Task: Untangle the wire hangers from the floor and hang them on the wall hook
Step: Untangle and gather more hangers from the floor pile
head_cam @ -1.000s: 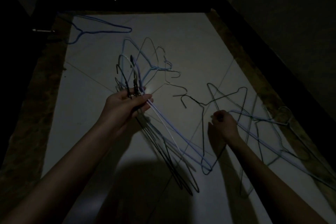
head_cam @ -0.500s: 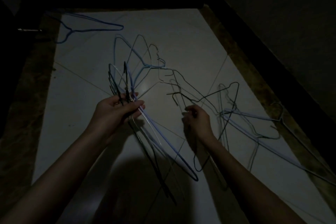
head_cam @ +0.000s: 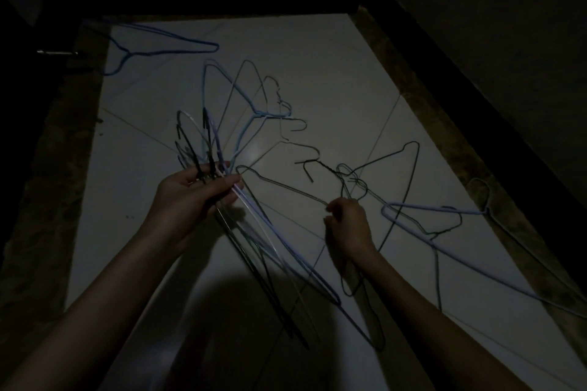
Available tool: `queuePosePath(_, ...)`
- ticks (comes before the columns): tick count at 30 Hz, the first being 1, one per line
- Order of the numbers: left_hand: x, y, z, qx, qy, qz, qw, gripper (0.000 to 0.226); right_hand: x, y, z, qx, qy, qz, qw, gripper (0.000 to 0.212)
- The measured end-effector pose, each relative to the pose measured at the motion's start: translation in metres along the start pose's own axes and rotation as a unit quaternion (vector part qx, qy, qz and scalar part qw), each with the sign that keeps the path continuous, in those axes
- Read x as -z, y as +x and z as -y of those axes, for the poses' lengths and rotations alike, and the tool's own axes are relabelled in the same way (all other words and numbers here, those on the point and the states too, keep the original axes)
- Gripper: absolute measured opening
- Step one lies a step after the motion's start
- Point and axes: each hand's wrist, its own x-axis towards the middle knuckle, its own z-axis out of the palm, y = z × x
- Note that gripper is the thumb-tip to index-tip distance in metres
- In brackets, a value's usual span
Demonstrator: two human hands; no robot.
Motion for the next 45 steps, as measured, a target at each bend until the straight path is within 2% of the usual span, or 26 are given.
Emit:
queuePosePath(3,-0.003,0.0,0.001,0.002,0.006,0.003,1.0,0.028,0.003,-0.002,-0.013,-0.029,-0.033,-0.032,0.999,0.023)
queuePosePath(9,-0.004,-0.002,0.002,0.002,0.024,0.011,1.0,0.025,0.013,-0.001,-0.009,-0.081,0.041,-0.016,0.996,0.025)
queuePosePath(16,-0.002,-0.002,0.002,0.006,0.005,0.006,1.0,0.029,0.016,0.0,-0.008,-0.173,0.104,-0.013,0.979,0.041)
queuePosePath(20,-0.002,-0.002,0.002,0.004,0.005,0.008,1.0,0.03,0.014,-0.002,-0.01,-0.156,0.097,-0.023,0.983,0.015)
queuePosePath(24,-0.004,-0.003,0.003,0.004,0.005,0.008,1.0,0.029,0.013,-0.003,-0.008,-0.136,0.131,-0.034,0.981,0.024)
queuePosePath(28,-0.002,-0.004,0.003,0.004,0.012,0.009,1.0,0.03,0.012,-0.003,-0.014,-0.063,0.133,-0.048,0.988,0.015)
queuePosePath(31,-0.001,-0.003,0.004,0.005,0.019,0.004,1.0,0.031,0.005,-0.003,-0.019,-0.051,0.127,-0.033,0.99,0.01)
queuePosePath(36,-0.001,-0.003,0.004,0.006,0.011,0.0,1.0,0.028,0.003,-0.007,-0.019,-0.058,0.153,-0.029,0.986,0.039)
queuePosePath(39,0.0,-0.003,0.004,0.011,0.014,0.003,1.0,0.026,0.006,-0.003,-0.023,-0.076,0.113,-0.054,0.989,0.021)
queuePosePath(43,0.002,-0.002,0.006,0.011,0.027,0.01,1.0,0.026,0.015,0.004,-0.029,-0.087,0.121,-0.062,0.987,0.04)
queuePosePath(45,0.002,-0.001,0.006,0.01,0.024,0.012,1.0,0.027,0.018,0.012,-0.03,-0.08,0.082,-0.05,0.992,0.045)
